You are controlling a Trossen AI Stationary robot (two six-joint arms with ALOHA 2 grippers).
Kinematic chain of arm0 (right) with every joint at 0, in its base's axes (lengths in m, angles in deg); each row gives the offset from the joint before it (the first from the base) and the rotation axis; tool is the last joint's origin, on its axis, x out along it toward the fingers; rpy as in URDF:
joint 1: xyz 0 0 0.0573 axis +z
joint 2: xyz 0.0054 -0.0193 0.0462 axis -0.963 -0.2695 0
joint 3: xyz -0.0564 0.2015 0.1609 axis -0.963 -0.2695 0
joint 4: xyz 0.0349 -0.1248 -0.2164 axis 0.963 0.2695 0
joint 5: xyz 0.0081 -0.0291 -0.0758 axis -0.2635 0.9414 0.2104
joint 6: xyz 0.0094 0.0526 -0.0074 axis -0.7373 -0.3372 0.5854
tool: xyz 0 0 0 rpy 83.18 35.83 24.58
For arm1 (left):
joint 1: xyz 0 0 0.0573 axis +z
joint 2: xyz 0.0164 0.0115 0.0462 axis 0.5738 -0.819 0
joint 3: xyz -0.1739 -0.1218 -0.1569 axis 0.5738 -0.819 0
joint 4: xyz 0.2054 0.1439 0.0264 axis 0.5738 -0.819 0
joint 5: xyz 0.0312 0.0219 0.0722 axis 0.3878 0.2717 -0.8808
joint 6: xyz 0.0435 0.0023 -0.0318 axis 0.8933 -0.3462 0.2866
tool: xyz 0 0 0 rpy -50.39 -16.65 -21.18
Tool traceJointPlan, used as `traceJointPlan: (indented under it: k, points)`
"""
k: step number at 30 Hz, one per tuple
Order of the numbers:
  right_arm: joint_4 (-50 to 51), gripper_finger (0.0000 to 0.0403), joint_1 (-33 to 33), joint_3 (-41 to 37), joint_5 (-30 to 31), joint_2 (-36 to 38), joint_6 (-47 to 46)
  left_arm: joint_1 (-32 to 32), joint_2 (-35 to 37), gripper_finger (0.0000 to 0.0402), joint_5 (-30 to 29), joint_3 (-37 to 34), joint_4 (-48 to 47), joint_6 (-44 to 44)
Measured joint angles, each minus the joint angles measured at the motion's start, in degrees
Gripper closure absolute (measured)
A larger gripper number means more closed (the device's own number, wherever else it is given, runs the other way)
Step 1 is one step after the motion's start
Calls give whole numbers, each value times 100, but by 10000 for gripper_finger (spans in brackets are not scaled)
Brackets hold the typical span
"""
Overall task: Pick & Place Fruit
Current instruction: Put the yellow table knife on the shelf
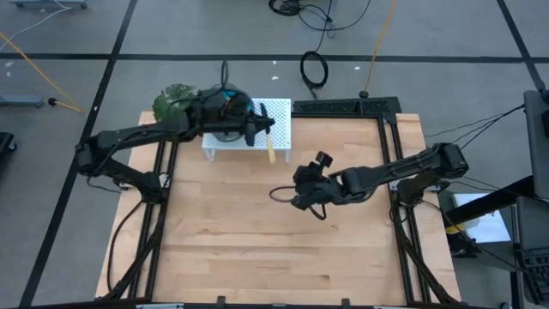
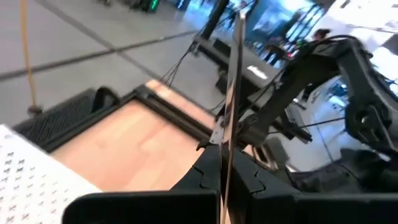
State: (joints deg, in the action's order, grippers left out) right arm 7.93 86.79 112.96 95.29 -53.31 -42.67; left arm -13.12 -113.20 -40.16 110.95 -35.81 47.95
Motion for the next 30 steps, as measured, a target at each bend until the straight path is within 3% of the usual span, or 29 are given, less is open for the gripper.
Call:
traceJointPlan:
  k: [10, 16, 30]
  points:
    - [-2079, 285, 84, -2101, -365, 1621, -362, 466, -1150, 401, 233, 1448, -1500, -265]
    - [-3074, 298, 83, -3094, -621, 2424, -248, 675, -1649, 402, 307, 1826, -1617, -502]
    - [-3260, 310, 81, -3564, -939, 2876, -64, 1156, -2067, 401, 898, 1824, -1639, -717]
